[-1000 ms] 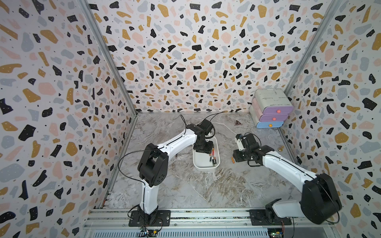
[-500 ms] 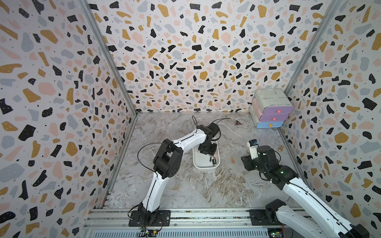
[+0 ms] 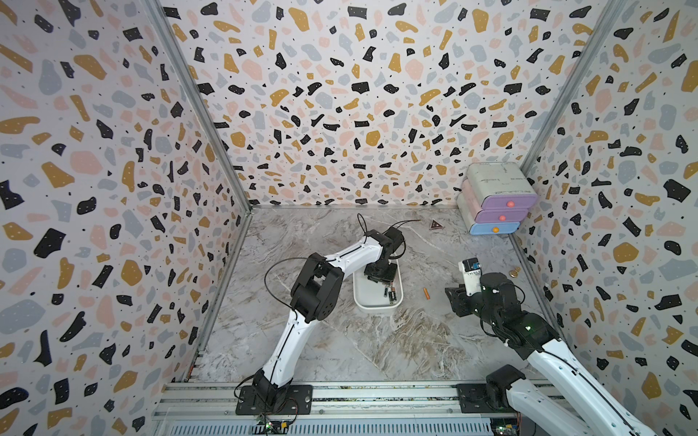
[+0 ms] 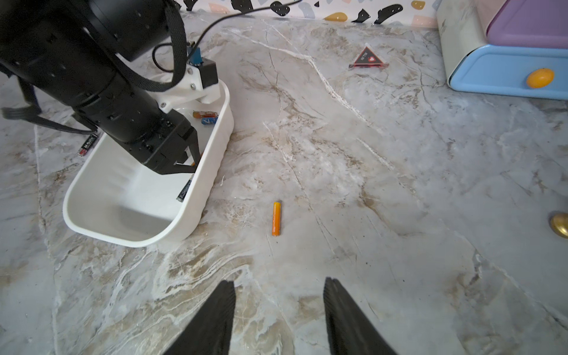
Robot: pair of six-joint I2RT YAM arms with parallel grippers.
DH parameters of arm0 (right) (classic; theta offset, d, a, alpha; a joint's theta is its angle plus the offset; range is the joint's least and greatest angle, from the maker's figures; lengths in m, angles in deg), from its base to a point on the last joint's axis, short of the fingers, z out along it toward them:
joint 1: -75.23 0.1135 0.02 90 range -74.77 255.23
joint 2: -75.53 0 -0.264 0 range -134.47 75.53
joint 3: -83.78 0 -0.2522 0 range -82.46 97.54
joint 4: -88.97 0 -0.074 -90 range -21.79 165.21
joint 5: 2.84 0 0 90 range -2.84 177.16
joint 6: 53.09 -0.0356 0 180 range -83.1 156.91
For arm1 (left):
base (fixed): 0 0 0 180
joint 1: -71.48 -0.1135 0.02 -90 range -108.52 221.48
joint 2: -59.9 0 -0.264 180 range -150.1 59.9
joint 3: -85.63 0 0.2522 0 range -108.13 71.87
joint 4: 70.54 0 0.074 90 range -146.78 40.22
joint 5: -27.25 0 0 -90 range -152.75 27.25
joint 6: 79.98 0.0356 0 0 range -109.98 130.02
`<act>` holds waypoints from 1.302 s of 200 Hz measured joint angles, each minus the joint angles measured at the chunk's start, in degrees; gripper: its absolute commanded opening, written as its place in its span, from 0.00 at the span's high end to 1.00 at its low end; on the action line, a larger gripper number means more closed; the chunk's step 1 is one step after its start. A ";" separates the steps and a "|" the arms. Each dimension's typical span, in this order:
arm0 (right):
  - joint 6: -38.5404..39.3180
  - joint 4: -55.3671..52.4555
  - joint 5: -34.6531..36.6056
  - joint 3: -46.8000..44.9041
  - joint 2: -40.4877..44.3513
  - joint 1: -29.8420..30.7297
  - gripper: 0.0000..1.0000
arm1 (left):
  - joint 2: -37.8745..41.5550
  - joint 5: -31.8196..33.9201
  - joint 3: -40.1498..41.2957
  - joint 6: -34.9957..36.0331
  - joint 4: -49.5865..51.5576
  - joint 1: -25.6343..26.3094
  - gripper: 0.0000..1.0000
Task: Take the batteries out of the storage box
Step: Pick up the battery from the storage box.
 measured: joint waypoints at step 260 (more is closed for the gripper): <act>-0.46 1.33 -3.80 -0.74 -1.62 0.00 0.42 | 8.48 4.76 -0.57 3.04 3.39 0.00 0.98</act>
